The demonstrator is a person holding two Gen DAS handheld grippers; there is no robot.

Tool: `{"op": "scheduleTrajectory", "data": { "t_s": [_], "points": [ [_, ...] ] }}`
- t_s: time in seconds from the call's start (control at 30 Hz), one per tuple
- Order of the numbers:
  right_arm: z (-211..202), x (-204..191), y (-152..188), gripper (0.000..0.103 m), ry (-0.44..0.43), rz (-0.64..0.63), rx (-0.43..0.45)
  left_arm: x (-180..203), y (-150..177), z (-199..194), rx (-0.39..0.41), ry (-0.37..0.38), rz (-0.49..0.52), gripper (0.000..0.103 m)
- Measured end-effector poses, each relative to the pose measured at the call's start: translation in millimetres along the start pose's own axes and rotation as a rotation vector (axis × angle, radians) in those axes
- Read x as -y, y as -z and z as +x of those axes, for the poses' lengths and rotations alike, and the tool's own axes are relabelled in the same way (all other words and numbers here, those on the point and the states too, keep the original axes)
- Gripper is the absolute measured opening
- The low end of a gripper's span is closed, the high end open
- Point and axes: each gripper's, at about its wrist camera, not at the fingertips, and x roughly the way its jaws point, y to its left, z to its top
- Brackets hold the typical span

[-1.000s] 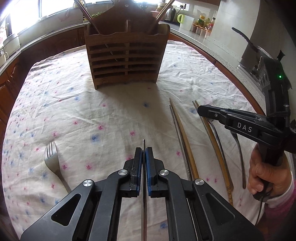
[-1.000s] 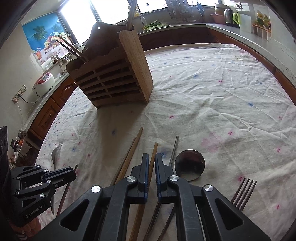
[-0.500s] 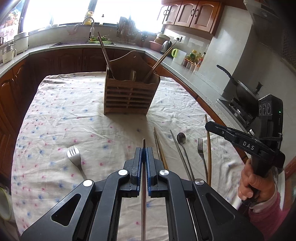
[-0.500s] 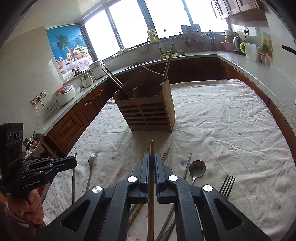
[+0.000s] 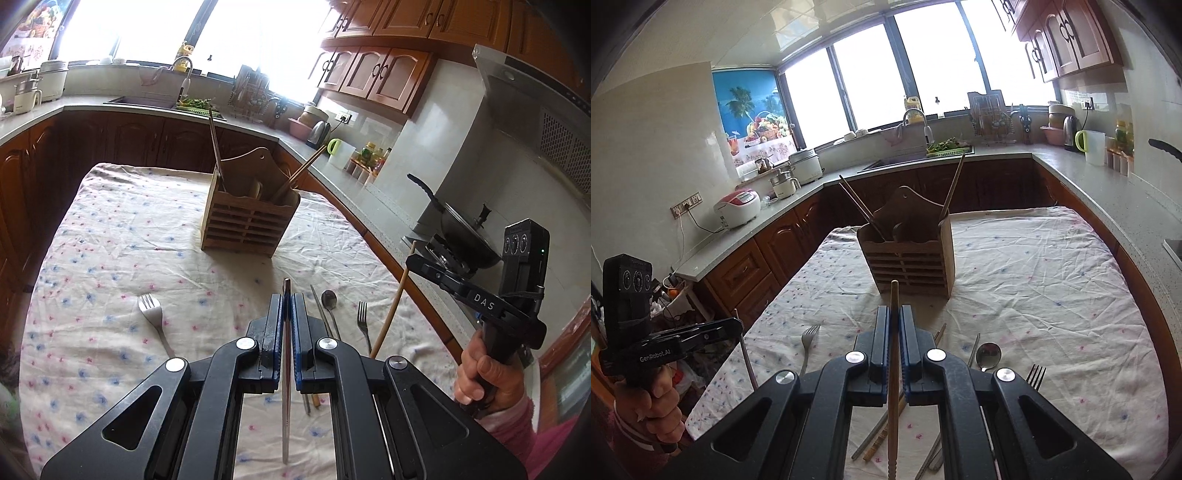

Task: Organize utensils
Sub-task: 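Lift both held chopsticks and carry them over the wooden utensil holder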

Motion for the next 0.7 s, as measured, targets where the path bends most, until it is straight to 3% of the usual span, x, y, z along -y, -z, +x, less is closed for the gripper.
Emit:
{"op": "scheduleTrajectory", "data": {
  "t_s": [0.7],
  "points": [
    [-5,-5,-14,0.005,0.003,-0.015,0.054,-7,-17,-12,0.075,-0.006,-0.013,0.003]
  ]
}}
